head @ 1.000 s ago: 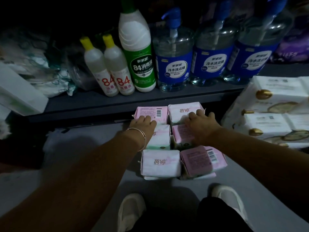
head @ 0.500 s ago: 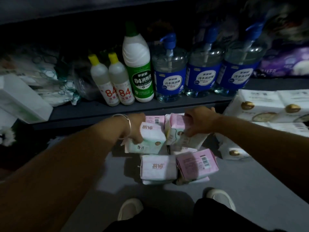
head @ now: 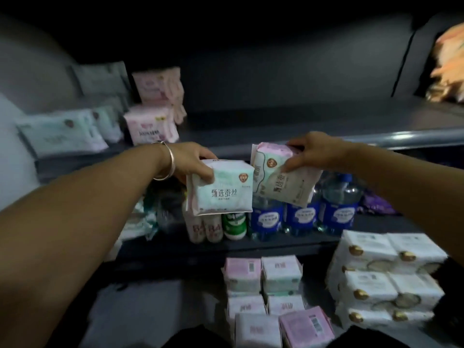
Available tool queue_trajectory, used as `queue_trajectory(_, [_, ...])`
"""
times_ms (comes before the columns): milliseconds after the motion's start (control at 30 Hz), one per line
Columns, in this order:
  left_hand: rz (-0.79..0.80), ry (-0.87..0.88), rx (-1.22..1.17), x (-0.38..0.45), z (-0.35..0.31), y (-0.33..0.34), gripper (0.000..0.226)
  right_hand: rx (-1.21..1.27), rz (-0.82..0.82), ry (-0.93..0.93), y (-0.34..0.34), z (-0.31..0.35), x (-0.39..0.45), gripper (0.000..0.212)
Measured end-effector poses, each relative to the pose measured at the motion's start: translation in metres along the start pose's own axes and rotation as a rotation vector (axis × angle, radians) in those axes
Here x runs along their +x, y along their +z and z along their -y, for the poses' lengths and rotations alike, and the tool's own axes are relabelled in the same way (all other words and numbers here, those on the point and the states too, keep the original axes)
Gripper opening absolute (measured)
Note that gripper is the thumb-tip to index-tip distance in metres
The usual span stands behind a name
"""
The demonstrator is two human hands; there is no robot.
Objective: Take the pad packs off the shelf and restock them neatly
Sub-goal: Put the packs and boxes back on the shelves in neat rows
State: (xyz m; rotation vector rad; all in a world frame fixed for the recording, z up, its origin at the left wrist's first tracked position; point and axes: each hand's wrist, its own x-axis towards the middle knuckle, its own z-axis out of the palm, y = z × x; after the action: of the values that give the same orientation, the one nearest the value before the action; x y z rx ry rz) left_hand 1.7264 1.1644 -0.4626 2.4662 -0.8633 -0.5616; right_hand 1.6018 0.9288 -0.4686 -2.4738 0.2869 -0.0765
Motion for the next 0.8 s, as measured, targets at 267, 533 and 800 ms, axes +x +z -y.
queue_trajectory(267, [-0.196,0.079,0.031,0.009,-0.030,-0.071,0.047,-0.063,-0.198,-0.117,-0.052,0.039,0.031,0.020])
queue_trajectory(533, [-0.319,0.085,0.024,0.060,-0.016,-0.090,0.053,-0.162,-0.221,-0.165,-0.056,0.044,0.112,0.030])
queue_trajectory(800, [-0.381,0.077,0.009,0.133,-0.005,-0.115,0.057,-0.208,-0.180,-0.128,-0.063,0.031,0.178,0.025])
